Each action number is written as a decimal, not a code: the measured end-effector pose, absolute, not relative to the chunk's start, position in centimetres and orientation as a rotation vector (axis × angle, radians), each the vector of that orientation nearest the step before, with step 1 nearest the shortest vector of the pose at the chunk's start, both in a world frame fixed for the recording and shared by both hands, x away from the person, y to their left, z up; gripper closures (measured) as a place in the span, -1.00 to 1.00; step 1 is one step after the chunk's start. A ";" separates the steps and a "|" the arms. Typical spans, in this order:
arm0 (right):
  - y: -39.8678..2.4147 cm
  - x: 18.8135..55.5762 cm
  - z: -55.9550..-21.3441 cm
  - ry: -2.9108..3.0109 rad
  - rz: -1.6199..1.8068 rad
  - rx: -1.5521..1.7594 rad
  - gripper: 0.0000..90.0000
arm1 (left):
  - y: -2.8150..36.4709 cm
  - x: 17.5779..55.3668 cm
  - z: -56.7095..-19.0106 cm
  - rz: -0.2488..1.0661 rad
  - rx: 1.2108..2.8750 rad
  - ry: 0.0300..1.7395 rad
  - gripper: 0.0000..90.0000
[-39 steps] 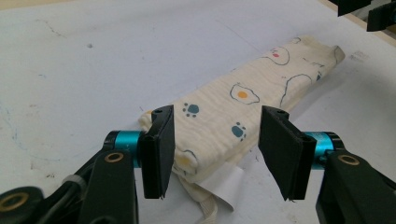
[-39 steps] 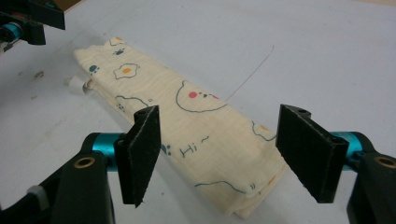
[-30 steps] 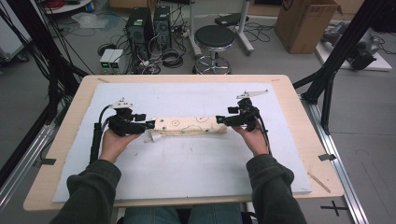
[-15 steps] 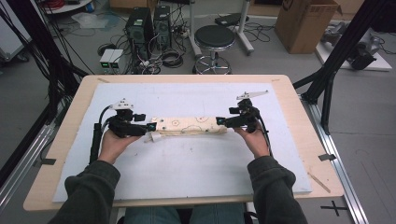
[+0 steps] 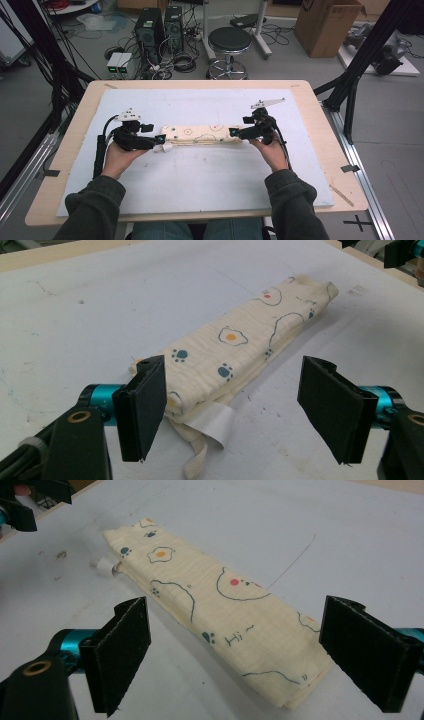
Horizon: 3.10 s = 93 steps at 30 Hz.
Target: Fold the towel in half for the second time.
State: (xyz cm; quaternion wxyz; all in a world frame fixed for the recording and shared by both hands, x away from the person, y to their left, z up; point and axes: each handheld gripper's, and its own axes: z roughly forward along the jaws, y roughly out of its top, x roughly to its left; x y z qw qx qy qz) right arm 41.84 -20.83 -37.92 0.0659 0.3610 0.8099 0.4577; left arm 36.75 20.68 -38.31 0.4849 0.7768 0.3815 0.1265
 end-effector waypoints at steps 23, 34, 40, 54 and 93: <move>-21.0 40.5 -37.1 2.458 1.368 1.048 -0.73 | 20.7 35.1 -37.8 0.331 1.910 0.875 -0.40; -21.0 39.9 -36.9 2.468 1.357 1.029 -0.73 | 21.2 34.3 -38.3 0.342 1.916 0.886 -0.41; -20.9 39.4 -36.7 2.484 1.341 1.006 -0.73 | 21.2 33.8 -38.2 0.341 1.914 0.873 -0.42; -22.2 37.9 -38.0 2.446 1.385 1.018 -0.73 | 21.9 32.7 -38.9 0.329 1.891 0.884 -0.43; -25.5 33.7 -40.4 2.405 1.391 1.013 -0.73 | 23.0 28.7 -40.8 0.331 1.929 0.895 -0.47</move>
